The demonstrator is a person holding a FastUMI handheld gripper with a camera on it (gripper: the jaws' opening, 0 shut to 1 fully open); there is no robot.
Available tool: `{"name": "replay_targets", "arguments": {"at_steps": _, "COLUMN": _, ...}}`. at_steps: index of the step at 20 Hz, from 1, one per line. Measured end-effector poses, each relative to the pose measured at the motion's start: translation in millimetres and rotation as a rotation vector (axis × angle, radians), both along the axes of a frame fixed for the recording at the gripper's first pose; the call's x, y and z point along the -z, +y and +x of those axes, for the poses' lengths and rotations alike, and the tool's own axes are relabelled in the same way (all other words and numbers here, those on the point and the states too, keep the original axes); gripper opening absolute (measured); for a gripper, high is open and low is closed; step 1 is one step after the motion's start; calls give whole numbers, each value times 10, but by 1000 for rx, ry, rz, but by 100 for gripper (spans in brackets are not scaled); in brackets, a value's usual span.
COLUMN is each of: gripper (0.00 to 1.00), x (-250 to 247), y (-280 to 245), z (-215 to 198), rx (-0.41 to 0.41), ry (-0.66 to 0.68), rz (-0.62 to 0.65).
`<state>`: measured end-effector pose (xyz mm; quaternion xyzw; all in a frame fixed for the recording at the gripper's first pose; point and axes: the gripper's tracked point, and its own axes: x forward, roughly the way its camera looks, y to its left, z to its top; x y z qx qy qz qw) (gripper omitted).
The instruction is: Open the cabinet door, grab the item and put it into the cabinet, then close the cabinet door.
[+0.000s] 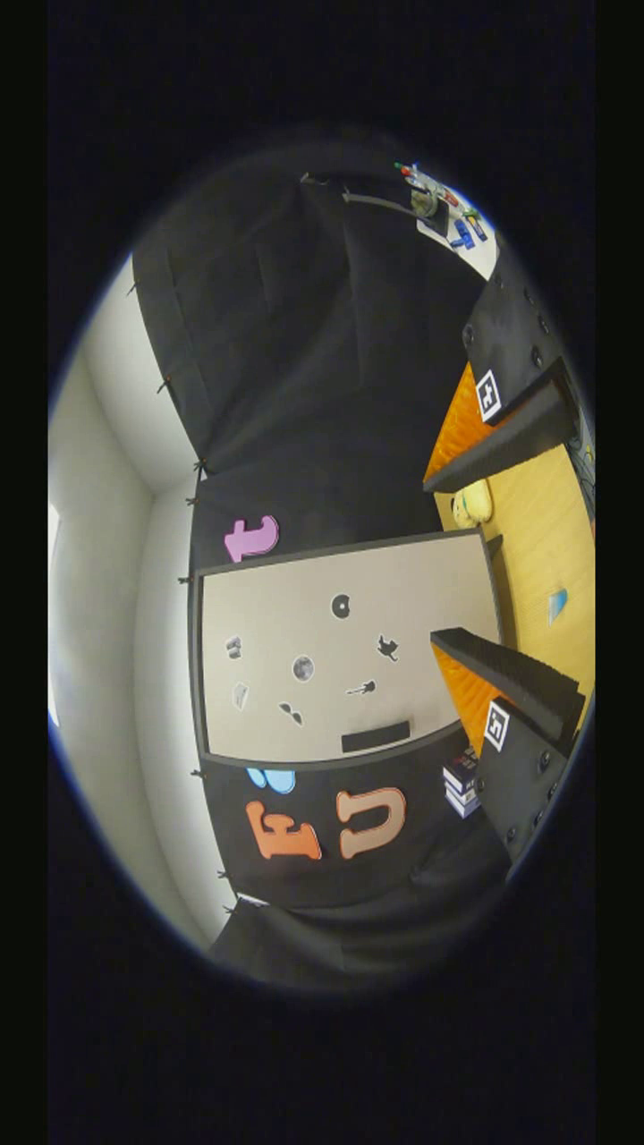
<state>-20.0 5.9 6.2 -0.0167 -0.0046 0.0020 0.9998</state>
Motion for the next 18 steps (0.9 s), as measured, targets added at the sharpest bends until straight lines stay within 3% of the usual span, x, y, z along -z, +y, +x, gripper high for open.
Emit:
{"name": "replay_targets", "arguments": {"at_steps": 11, "gripper": 98, "x": 63, "y": 74, "z": 106, "rx": -28, "ry": 18, "rz": 7}}
{"name": "replay_targets", "arguments": {"at_steps": 18, "gripper": 98, "x": 70, "y": 657, "z": 387, "rx": -137, "ry": 36, "rz": -12}}
